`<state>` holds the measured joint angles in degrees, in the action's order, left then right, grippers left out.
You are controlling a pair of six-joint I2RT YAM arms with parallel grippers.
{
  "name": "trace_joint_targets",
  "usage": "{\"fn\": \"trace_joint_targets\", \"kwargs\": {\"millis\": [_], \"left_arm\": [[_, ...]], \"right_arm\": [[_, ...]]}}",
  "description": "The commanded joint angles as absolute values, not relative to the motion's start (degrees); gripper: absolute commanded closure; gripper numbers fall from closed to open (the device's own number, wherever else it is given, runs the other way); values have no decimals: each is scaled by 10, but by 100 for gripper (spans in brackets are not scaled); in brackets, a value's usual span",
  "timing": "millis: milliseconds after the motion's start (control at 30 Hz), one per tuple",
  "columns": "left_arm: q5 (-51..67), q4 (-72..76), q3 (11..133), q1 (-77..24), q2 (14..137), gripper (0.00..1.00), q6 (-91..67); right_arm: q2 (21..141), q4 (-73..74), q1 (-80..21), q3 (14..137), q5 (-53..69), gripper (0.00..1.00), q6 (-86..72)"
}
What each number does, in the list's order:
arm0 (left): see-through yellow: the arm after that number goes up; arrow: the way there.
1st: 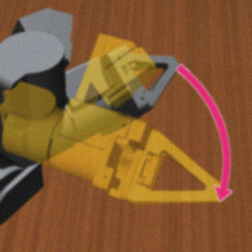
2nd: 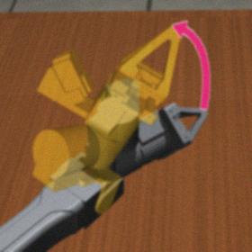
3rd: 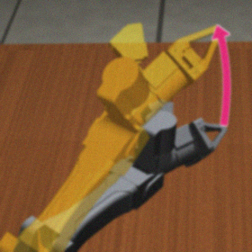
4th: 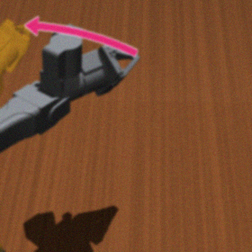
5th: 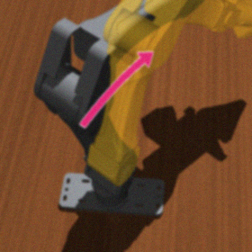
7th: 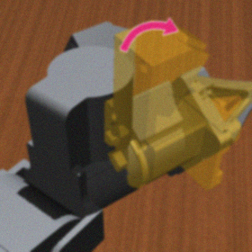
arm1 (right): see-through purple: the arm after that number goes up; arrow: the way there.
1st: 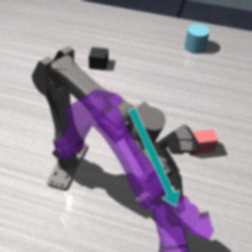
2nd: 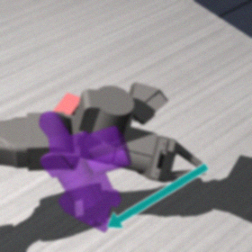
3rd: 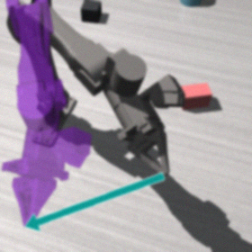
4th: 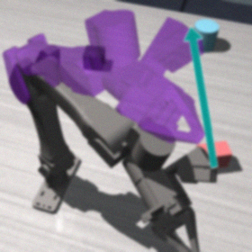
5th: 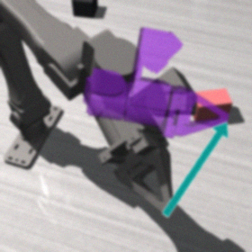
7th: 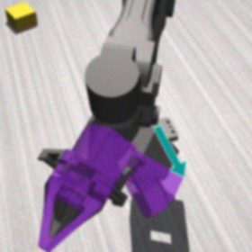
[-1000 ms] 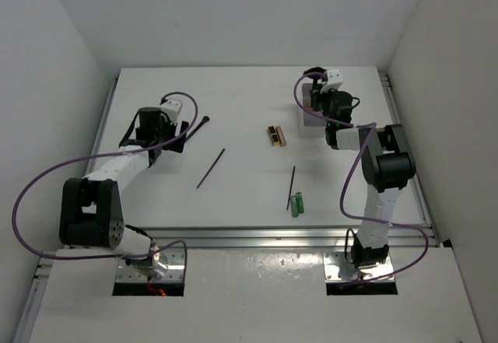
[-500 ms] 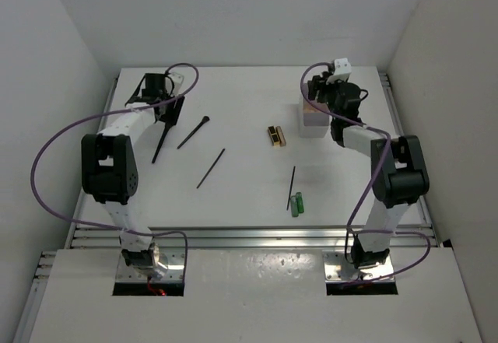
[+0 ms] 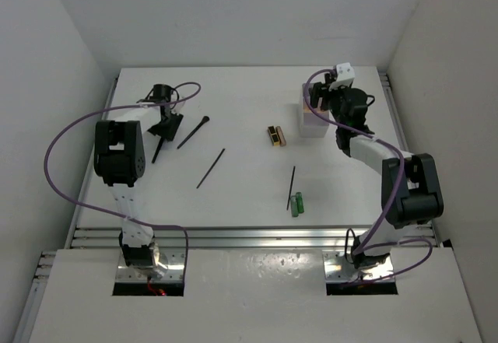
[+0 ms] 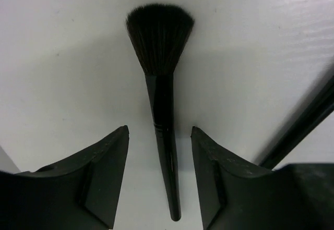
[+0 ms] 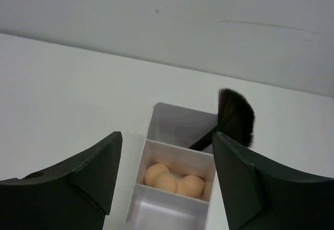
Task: Organize the makeup
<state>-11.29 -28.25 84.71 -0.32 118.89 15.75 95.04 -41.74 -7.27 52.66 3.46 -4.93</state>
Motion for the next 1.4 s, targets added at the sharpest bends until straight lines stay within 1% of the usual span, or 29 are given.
{"fn": "trace_joint_targets", "kwargs": {"millis": [0, 33, 67, 100, 167, 233, 267, 333, 367, 500, 600, 633, 667, 733, 767, 833, 867, 933, 967, 1033, 1067, 1133, 1167, 1200, 1267, 1300, 1367], "left_arm": [[-78, -304, 871, 24, 1219, 44, 128], [-64, -304, 871, 29, 1224, 47, 121], [-49, -304, 878, 29, 1224, 58, 115], [-22, -304, 878, 36, 1231, 63, 115], [-1, -304, 878, 41, 1231, 73, 110], [32, -304, 872, 41, 1237, 78, 110], [43, -309, 872, 41, 1237, 86, 110], [68, -309, 872, 47, 1242, 93, 110], [69, -315, 872, 54, 1248, 100, 110], [96, -326, 894, 61, 1253, 100, 88], [109, -334, 939, 66, 1236, 100, 103], [115, -341, 977, 66, 1220, 100, 114], [124, -346, 1000, 66, 1213, 100, 120], [143, -346, 1048, 66, 1198, 100, 134], [175, -346, 1099, 61, 1184, 100, 134], [226, -346, 1149, 55, 1173, 100, 134], [272, -346, 1193, 43, 1166, 100, 134], [310, -319, 1222, 27, 1158, 100, 116], [345, -300, 1222, 11, 1150, 100, 102], [367, -246, 1197, -6, 1116, 100, 62], [382, -190, 1167, -24, 1105, 100, 22], [393, -132, 1144, -42, 1078, 100, -26], [403, -121, 1139, -59, 1078, 100, -39], [403, -114, 1139, -67, 1071, 100, -54], [410, -97, 1139, -89, 1071, 100, -93], [416, -91, 1139, -95, 1071, 100, -104], [416, -84, 1139, -112, 1071, 100, -120]], "right_arm": [[914, -427, -76, 502, 47, 30, -36], [903, -426, -76, 499, 47, 30, -35], [898, -425, -75, 491, 47, 30, -29], [884, -423, -76, 484, 47, 30, -27], [875, -419, -76, 474, 45, 30, -16], [858, -417, -75, 463, 38, 30, -9], [853, -413, -76, 460, 33, 30, -4], [836, -410, -75, 450, 25, 30, 15], [832, -407, -76, 447, 24, 30, 16], [802, -396, -76, 429, 18, 30, 24], [788, -375, -76, 427, 20, 30, 14], [786, -360, -76, 431, 32, 30, 8], [784, -348, -76, 440, 55, 30, 6], [783, -281, -81, 460, 110, 30, 11], [790, -260, -82, 499, 177, 30, 13], [796, -211, -101, 535, 220, 30, 14], [809, -212, -110, 549, 264, 30, 7], [822, -274, -127, 560, 279, 30, -61], [838, -321, -138, 567, 299, 30, -77], [870, -393, -148, 586, 305, 30, -134], [894, -432, -164, 625, 307, 30, -190], [953, -476, -186, 660, 308, 31, -261], [968, -482, -192, 715, 317, 33, -275], [1012, -503, -197, 735, 328, 33, -286], [1033, -511, -219, 786, 332, 34, -310], [1058, -511, -229, 797, 331, 34, -309], [1068, -488, -248, 822, 309, 34, -293]]}}
